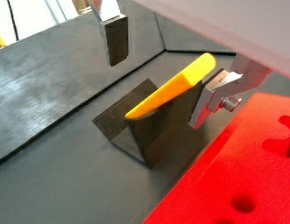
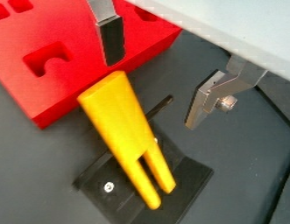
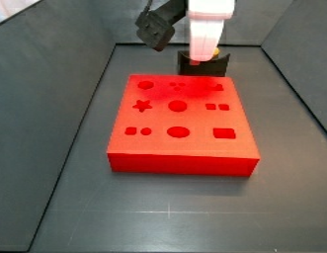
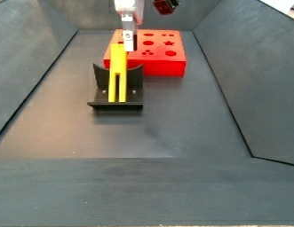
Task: Pick up the square-circle object. Move up. Rotate the square-circle object. Place the square-circle object on the fixture. Regrasp the square-circle object. Move to above the board. Insert the square-circle object.
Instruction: Regrasp the square-circle object.
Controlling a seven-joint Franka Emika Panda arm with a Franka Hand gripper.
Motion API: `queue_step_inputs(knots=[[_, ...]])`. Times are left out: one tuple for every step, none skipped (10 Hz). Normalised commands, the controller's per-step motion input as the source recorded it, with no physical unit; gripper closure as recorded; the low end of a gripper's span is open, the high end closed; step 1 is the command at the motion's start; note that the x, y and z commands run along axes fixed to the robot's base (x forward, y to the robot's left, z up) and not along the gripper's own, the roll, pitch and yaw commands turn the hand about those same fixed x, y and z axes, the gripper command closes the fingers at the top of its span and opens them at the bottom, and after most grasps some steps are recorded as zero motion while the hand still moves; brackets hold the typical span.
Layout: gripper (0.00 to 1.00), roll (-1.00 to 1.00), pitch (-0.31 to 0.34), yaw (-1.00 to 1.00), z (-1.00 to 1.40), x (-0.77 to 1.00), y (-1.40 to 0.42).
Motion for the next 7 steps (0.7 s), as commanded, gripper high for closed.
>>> queue_step_inputs(knots=[[0.0,0.01,0.194,0.05,0.0,0.62,-0.02],[0.0,0.0,0.194,0.05,0.0,0.55,-0.02],[0.0,0.01,0.203,0.06,0.0,0.47,-0.02],[0.0,0.01,0.208,0.06,0.0,0.43,-0.02],[0.0,0.01,0.212,0.06,0.0,0.35,-0.02],[0.0,0.0,0.21,0.06,0.0,0.29,-0.02],[0.0,0.0,0.213,0.06,-0.01,0.22,-0.02]])
